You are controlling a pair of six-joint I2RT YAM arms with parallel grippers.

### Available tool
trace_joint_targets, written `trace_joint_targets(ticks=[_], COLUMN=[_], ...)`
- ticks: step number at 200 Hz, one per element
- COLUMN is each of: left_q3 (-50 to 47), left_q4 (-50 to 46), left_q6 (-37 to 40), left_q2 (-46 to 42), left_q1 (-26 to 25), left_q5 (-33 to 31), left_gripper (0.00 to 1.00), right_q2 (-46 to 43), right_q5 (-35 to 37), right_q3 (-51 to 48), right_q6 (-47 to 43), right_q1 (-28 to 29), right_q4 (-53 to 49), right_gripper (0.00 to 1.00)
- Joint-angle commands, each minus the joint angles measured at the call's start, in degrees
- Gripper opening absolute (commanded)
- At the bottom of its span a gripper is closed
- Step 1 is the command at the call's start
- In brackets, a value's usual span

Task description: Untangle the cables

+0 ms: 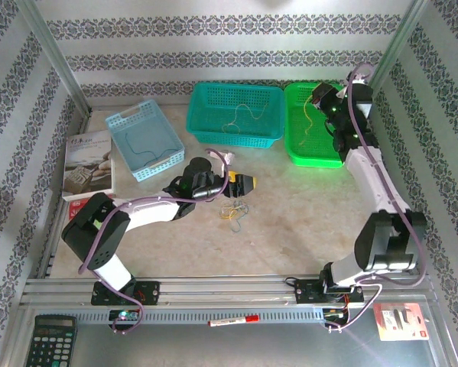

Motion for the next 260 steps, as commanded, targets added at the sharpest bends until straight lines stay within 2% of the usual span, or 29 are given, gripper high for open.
trace_joint_targets(ticks=[1, 42, 67, 77, 91, 106, 119, 175, 214, 260], left_q3=[0.6, 1.9, 2.1, 2.3, 2.4, 2.5, 2.3, 2.4, 2.4, 0.9], left_q4=[-1.2, -4.5, -6.0, -6.6, -7.5, -8.6, -9.1, -11.7, -14.7, -15.4], left_q6=[0.5, 0.9, 1.2, 1.5, 2.0, 2.5, 3.0, 3.0, 2.7, 2.1], left_q2=[-2.4, -3.3, -4.0, -4.4, -4.6, -5.0, -5.2, -5.1, -4.9, -5.6], left_q1=[-0.4, -0.4, -0.4, -0.4, -0.3, -0.3, -0.3, -0.1, 0.3, 0.7], left_q5=[-0.4, -1.9, -2.8, -3.3, -4.0, -4.9, -5.7, -8.3, -10.0, -11.5], left_gripper=[1.00, 1.00, 1.00, 1.00, 1.00, 1.00, 1.00, 1.00, 1.00, 1.00], right_q2=[4.4, 15.5, 22.0, 24.5, 26.7, 26.9, 26.1, 17.1, 7.0, -7.0], right_q5=[6.0, 9.7, 8.8, 7.2, 5.4, 4.1, 2.8, -2.5, -3.1, -2.9], right_q3=[3.1, 8.6, 13.7, 16.1, 18.8, 19.3, 18.9, 10.2, -3.5, -21.8], right_q6=[-2.2, -3.3, -4.1, -4.4, -5.6, -6.6, -6.9, -4.3, -2.4, -3.3], right_q1=[-1.5, -2.9, -3.9, -4.4, -4.7, -4.8, -4.8, -3.0, 1.4, 8.3], right_q4=[3.9, 5.2, 4.4, 3.4, 2.3, 2.8, 3.6, 7.5, 11.4, 11.3], right_gripper=[0.00, 0.00, 0.00, 0.10, 0.32, 0.44, 0.48, 0.50, 0.50, 0.51])
